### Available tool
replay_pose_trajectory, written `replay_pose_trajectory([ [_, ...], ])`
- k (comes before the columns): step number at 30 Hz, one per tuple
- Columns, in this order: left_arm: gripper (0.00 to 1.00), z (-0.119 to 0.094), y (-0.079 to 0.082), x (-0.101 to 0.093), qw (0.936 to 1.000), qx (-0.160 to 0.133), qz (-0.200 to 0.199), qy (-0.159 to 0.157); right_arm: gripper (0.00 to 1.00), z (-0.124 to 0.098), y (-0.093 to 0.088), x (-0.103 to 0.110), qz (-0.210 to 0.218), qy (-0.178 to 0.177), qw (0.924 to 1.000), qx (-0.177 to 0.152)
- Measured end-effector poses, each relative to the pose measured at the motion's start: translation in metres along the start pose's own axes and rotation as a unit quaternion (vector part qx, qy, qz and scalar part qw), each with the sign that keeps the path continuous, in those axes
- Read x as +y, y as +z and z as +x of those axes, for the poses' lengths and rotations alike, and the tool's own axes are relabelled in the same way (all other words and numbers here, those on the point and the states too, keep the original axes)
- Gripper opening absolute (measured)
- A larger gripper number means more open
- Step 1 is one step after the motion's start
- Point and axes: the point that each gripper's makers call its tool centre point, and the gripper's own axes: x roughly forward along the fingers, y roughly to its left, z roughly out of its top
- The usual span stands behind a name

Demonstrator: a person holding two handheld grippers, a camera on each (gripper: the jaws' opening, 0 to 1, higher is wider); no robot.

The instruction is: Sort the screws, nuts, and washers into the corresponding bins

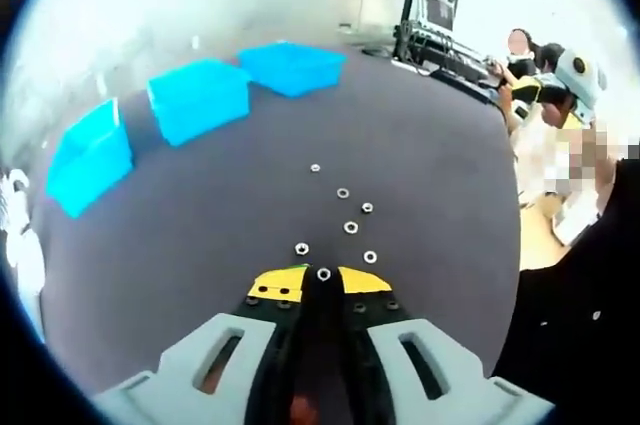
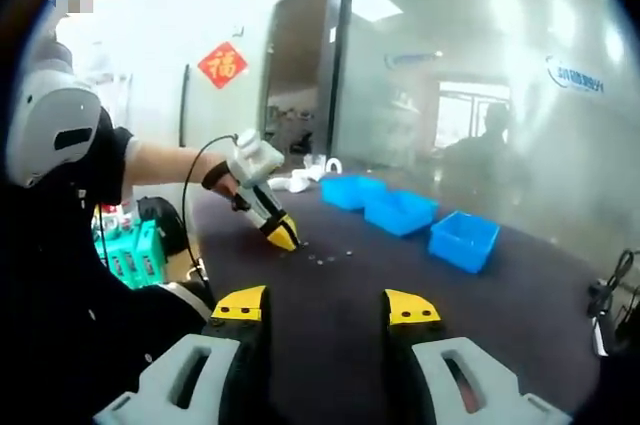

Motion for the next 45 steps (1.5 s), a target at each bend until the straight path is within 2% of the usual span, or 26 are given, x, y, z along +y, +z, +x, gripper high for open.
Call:
replay_pose_trajectory([
  [10,0.06,-0.001,-0.001,0.001,0.9998,-0.012,-0.017,0.007,0.40,0.003,0.001,0.002,0.001,0.002,1.0000,0.000],
  [11,0.06,-0.001,0.001,0.000,0.9995,-0.023,-0.022,0.003,0.40,0.003,0.000,0.002,0.001,0.002,1.0000,0.000],
  [13,0.06,-0.002,0.007,-0.011,0.9969,-0.051,-0.052,-0.032,0.40,0.003,0.000,0.002,0.002,0.002,1.0000,0.000],
  [14,0.06,-0.003,0.006,-0.009,0.9964,-0.053,-0.059,-0.030,0.40,0.004,0.000,0.002,0.002,0.001,1.0000,0.000],
  [17,0.06,-0.005,0.010,-0.001,0.9970,-0.068,-0.037,-0.002,0.40,0.003,0.002,0.000,0.004,-0.002,1.0000,-0.002],
  [21,0.05,-0.015,0.022,-0.003,0.9931,-0.107,-0.048,0.002,0.40,0.001,0.006,-0.002,0.006,-0.009,0.9999,-0.006],
  [24,0.05,-0.023,0.027,0.003,0.9908,-0.128,-0.022,0.036,0.39,-0.001,0.011,-0.004,0.009,-0.016,0.9997,-0.015],
  [27,0.05,-0.031,0.032,0.002,0.9862,-0.156,-0.042,0.037,0.39,-0.003,0.017,-0.006,0.017,-0.024,0.9991,-0.030],
  [35,0.05,-0.066,0.057,0.017,0.9701,-0.225,-0.054,0.074,0.39,-0.007,0.026,-0.007,0.030,-0.038,0.9974,-0.053],
  [37,0.04,-0.077,0.066,0.025,0.9639,-0.245,-0.055,0.089,0.39,-0.008,0.029,-0.006,0.033,-0.041,0.9968,-0.061],
  [39,0.03,-0.089,0.077,0.031,0.9535,-0.278,-0.072,0.091,0.39,-0.009,0.032,-0.006,0.038,-0.044,0.9959,-0.069],
  [41,0.03,-0.095,0.081,0.036,0.9524,-0.281,-0.070,0.095,0.38,-0.010,0.036,-0.003,0.037,-0.048,0.9950,-0.080],
  [43,0.03,-0.102,0.086,0.045,0.9479,-0.289,-0.053,0.123,0.38,-0.011,0.039,-0.001,0.036,-0.050,0.9944,-0.086],
  [45,0.03,-0.106,0.091,0.048,0.9444,-0.298,-0.059,0.126,0.38,-0.011,0.042,-0.001,0.041,-0.052,0.9933,-0.094],
])
